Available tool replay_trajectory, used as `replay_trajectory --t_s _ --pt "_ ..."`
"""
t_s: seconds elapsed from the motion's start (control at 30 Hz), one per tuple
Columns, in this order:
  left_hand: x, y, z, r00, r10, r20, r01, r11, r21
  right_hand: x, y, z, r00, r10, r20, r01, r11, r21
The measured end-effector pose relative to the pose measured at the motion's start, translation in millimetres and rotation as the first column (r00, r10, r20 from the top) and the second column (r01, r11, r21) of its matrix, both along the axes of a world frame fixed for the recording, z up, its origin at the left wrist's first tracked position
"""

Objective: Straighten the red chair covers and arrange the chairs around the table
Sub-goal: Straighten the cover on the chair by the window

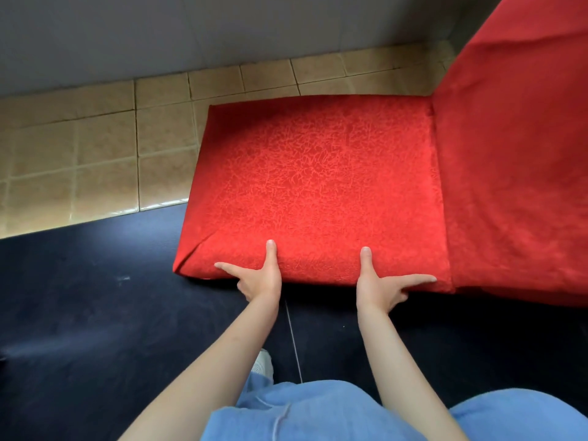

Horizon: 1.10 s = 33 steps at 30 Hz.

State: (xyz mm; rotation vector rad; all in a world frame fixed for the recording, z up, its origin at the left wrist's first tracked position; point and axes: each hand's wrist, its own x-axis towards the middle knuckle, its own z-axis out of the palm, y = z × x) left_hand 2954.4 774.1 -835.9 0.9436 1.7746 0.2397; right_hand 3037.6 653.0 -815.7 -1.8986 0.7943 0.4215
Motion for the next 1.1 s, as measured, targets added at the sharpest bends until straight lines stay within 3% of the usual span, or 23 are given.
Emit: replay_trajectory --t_s 0.2,0.5,0.73,1.1 --pt "5 0 -3 1.000 0.014 0.002 -0.014 1.000 0.017 1 9 -4 0.996 -0.082 0.026 0.081 0.996 0.049" --pt "10 -6 -16 0.970 0.221 0.103 -0.221 0.975 -0.017 3 11 -13 0.975 -0.212 0.060 0.204 0.973 0.111" --pt "11 -10 -20 0.919 0.305 0.250 -0.287 0.952 -0.107 3 6 -23 0.965 -0.238 0.107 0.223 0.966 0.135" --pt "12 -8 -21 0.891 0.334 0.308 -0.311 0.943 -0.121 1 5 -27 0.955 -0.255 0.154 0.228 0.958 0.171"
